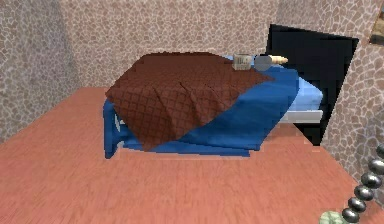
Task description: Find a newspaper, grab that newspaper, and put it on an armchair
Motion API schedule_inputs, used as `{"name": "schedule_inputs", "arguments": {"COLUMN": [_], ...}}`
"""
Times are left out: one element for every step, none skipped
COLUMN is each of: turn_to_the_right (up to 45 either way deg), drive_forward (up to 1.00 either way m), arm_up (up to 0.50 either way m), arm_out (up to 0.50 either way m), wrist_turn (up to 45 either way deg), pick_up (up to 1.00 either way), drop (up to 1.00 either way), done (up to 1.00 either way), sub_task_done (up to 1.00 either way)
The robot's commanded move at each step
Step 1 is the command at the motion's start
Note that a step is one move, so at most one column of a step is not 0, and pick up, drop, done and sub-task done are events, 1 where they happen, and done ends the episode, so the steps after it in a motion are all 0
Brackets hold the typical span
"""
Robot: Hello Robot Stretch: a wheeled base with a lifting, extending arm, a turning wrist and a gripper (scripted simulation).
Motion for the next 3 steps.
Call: {"name": "schedule_inputs", "arguments": {"turn_to_the_right": [0.0, 0.0, 0.0], "drive_forward": [0.00, 0.00, 0.00], "arm_up": [0.00, 0.00, 0.00], "arm_out": [0.00, 0.00, 0.00], "wrist_turn": [45.0, 45.0, 33.0], "pick_up": [0.00, 0.00, 0.00], "drop": [0.00, 0.00, 0.00], "done": [0.00, 0.00, 0.00], "sub_task_done": [0.00, 0.00, 0.00]}}
